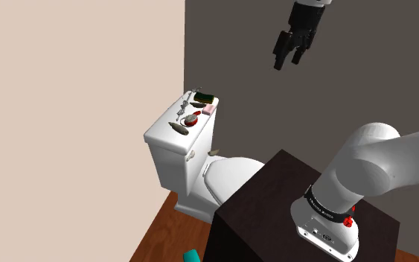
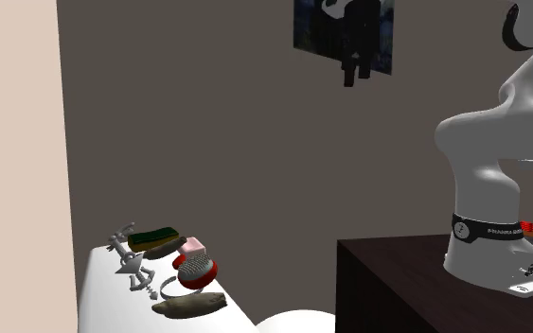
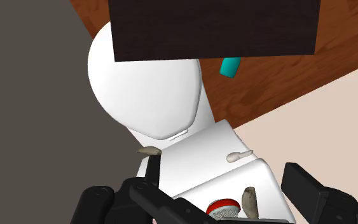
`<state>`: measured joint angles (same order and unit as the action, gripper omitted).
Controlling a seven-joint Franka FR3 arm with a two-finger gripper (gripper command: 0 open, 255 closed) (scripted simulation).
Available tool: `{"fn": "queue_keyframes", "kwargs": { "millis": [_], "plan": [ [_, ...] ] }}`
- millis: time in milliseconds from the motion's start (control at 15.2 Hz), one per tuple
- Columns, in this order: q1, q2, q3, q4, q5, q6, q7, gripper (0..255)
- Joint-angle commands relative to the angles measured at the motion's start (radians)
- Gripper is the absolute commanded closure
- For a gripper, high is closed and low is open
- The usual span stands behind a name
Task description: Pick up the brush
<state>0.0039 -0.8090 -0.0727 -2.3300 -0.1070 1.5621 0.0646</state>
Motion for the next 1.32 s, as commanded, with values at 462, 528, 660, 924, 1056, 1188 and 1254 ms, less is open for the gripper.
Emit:
{"fn": "queue_keyframes", "kwargs": {
  "millis": [462,528,660,924,1056,1188,1254],
  "plan": [
    [-0.003,0.228,0.03,0.006,0.046,0.175,0.122,0],
    [-0.004,0.263,0.033,0.013,0.052,0.198,0.137,0],
    [-0.004,0.337,0.04,0.03,0.063,0.242,0.168,0],
    [-0.005,0.488,0.048,0.08,0.085,0.321,0.226,0],
    [-0.005,0.566,0.051,0.112,0.095,0.354,0.252,0],
    [-0.005,0.645,0.053,0.15,0.105,0.384,0.277,0],
    [-0.005,0.684,0.054,0.17,0.11,0.397,0.289,0]
  ]
}}
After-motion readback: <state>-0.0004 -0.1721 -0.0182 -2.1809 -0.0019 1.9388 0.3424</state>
